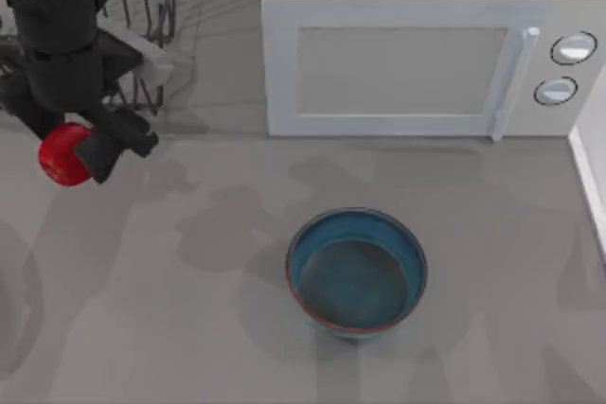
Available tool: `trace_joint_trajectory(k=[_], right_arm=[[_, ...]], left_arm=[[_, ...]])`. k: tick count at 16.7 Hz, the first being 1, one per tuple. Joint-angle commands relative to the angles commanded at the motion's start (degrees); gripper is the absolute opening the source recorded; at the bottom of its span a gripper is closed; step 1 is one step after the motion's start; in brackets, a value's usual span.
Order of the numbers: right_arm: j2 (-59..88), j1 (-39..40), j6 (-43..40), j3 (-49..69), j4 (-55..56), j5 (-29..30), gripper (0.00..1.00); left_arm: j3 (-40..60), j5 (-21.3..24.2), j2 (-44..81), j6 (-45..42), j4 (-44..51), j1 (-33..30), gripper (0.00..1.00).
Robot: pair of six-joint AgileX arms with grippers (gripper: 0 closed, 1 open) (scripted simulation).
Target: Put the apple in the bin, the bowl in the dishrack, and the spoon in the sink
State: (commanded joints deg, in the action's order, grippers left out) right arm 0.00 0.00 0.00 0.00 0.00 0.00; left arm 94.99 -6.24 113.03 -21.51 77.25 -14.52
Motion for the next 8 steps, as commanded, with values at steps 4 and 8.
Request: trace_joint_trajectory(k=[4, 8], right_arm=[[0.0, 0.0, 0.0, 0.0, 0.0, 0.0, 1.0], [0.0, 0.0, 0.0, 0.0, 0.0, 0.0, 1.0]], left_arm=[[-0.8, -11.4, -2.9, 13.8, 5.3, 12.5, 0.0], [-1.4, -17.0, -5.4, 19.6, 7.7, 18.2, 0.0]])
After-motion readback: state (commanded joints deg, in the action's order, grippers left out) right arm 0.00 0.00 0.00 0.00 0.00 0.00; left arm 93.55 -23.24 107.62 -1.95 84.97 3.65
